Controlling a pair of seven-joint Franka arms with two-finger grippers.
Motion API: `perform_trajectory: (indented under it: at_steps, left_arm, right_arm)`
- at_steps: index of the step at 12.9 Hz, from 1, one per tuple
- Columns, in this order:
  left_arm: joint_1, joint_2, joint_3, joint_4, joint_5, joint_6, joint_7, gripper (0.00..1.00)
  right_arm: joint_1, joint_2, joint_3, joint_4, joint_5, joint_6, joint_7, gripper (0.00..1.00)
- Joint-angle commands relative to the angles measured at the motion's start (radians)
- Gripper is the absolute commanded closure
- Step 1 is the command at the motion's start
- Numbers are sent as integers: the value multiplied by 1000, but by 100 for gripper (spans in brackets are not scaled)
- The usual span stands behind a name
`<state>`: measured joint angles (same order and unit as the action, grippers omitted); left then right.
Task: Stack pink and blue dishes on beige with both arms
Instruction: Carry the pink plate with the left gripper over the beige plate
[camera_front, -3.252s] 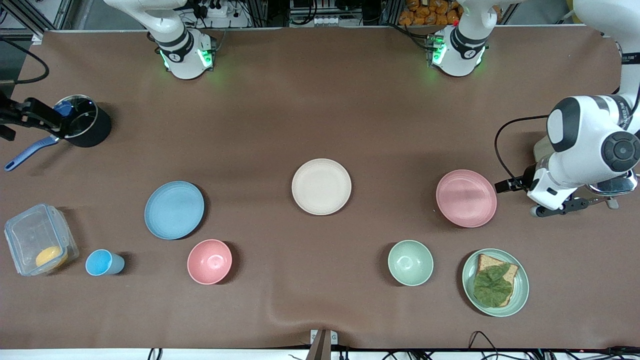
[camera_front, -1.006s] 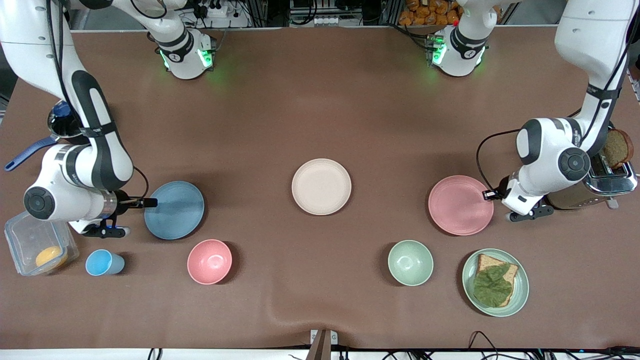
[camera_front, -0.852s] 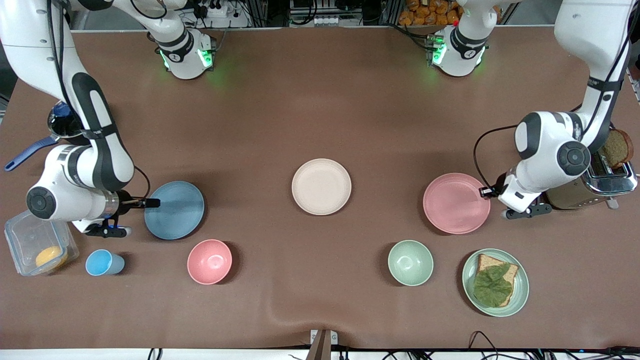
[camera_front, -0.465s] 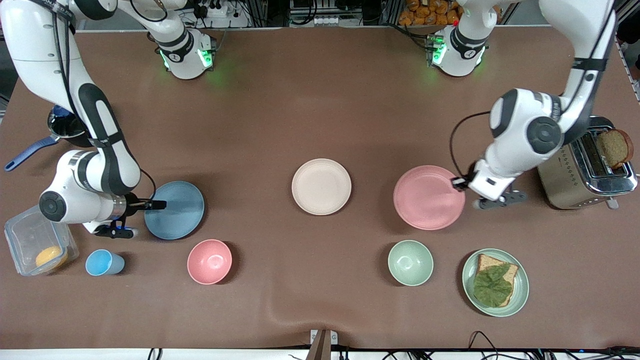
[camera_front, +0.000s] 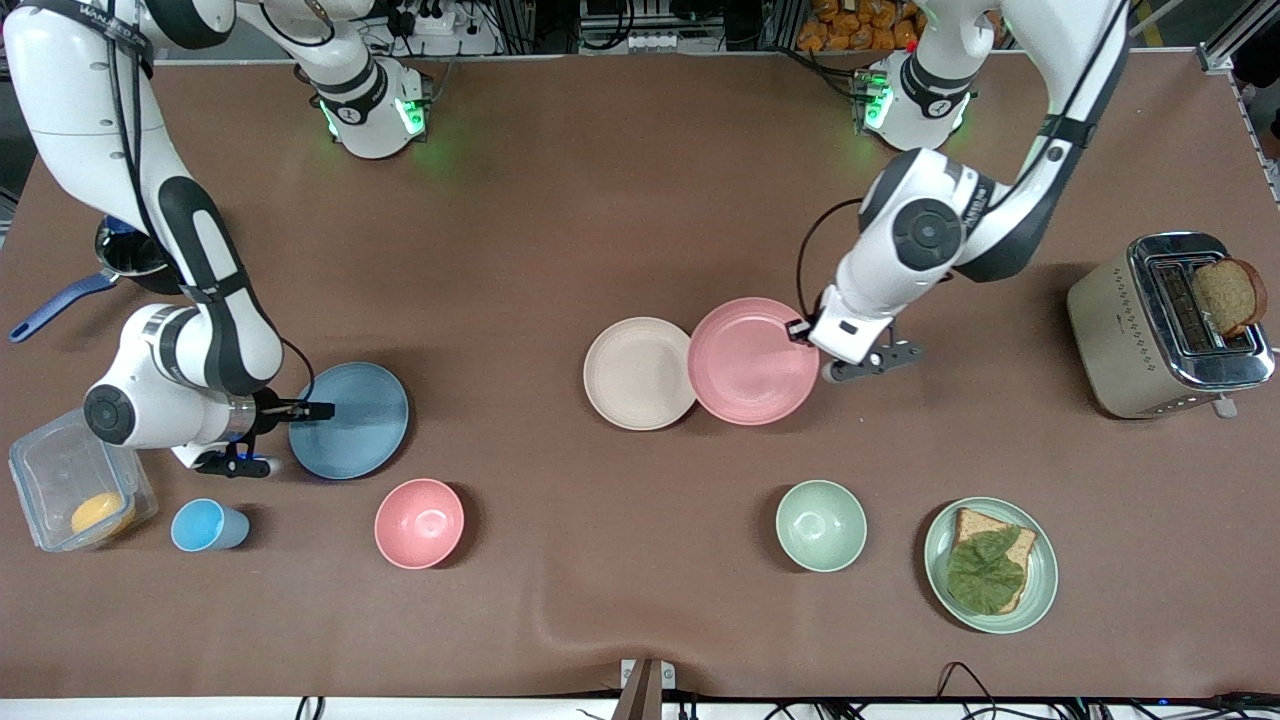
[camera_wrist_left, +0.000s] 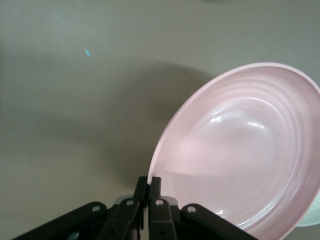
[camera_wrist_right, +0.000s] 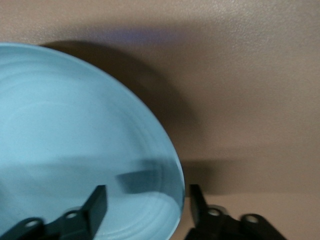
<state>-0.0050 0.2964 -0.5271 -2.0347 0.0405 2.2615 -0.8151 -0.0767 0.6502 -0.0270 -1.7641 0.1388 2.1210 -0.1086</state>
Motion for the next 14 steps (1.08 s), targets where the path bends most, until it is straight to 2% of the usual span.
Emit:
perform_trajectory:
  at_steps: [1, 4, 7, 9, 14]
  left_arm:
    - [-58, 56, 1, 31, -19, 41, -61, 100]
    - [-133, 113, 4, 31, -8, 140, -133, 100]
    - [-154, 148, 6, 33, 4, 182, -142, 100]
    - [-173, 185, 9, 33, 6, 248, -144, 100]
    - [-204, 254, 27, 83, 25, 273, -145, 100]
  right_arm:
    - [-18, 3, 13, -2, 21, 5, -25, 88]
    - [-23, 3, 13, -2, 22, 1, -81, 90]
    - [-23, -13, 13, 0, 22, -15, -133, 95]
    - [-25, -44, 15, 12, 22, -105, -195, 98]
    - [-50, -106, 18, 21, 28, -171, -281, 99]
